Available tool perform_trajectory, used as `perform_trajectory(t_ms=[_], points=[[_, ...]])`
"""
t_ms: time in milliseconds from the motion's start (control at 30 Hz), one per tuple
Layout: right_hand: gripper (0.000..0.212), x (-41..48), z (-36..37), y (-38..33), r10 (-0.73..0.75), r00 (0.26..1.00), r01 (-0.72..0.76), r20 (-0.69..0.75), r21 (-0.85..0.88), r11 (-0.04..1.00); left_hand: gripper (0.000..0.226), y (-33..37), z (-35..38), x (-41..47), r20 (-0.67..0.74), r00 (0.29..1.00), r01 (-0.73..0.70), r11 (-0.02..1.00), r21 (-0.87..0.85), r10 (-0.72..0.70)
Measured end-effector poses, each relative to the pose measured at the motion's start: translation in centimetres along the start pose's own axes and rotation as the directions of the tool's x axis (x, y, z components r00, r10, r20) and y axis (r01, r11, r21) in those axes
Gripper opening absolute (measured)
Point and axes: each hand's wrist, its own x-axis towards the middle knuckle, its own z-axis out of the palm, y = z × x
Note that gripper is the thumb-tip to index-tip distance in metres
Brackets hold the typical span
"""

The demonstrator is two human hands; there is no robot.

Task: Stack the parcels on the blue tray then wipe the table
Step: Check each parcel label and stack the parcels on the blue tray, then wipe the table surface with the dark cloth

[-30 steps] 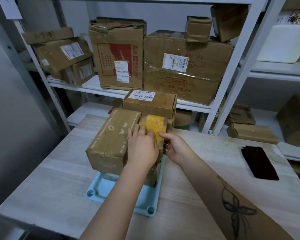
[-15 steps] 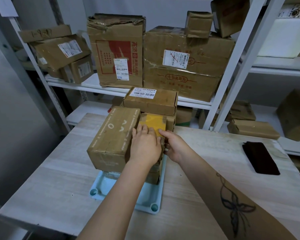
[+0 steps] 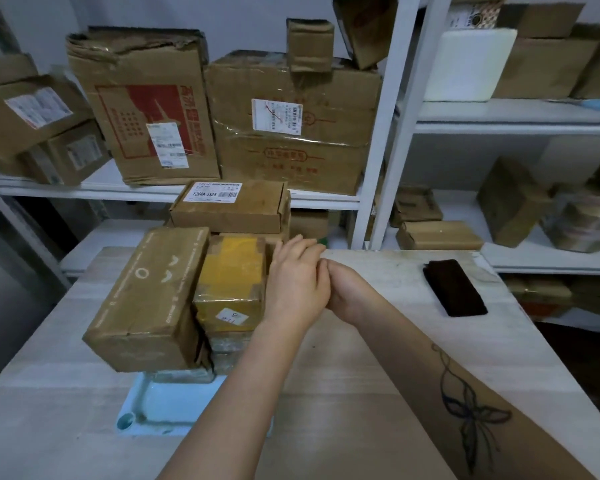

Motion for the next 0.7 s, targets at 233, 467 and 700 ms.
perform_trajectory(t_ms=[233,467,700], points=[[0.027,-0.4,-4.7,-0.7,0.029,0.997,-0.029,-0.067,-0.002,1.000,0.029,1.5,4.4,0.4,0.048,0.997,0.061,0.998,-0.013,-0.060],[0.028,-0.1,-10.6,0.3,0.130,0.976,-0.135,-0.176,-0.018,0.991,0.028,2.4,10.3,0.1,0.219,0.922,0.366,0.905,-0.218,-0.320],[0.012,1.3,-16.7,3.0,0.221,0.936,-0.269,-0.275,-0.154,0.951,0.033,1.2,17.3,-0.7,0.392,0.810,0.541,0.813,-0.215,-0.435]])
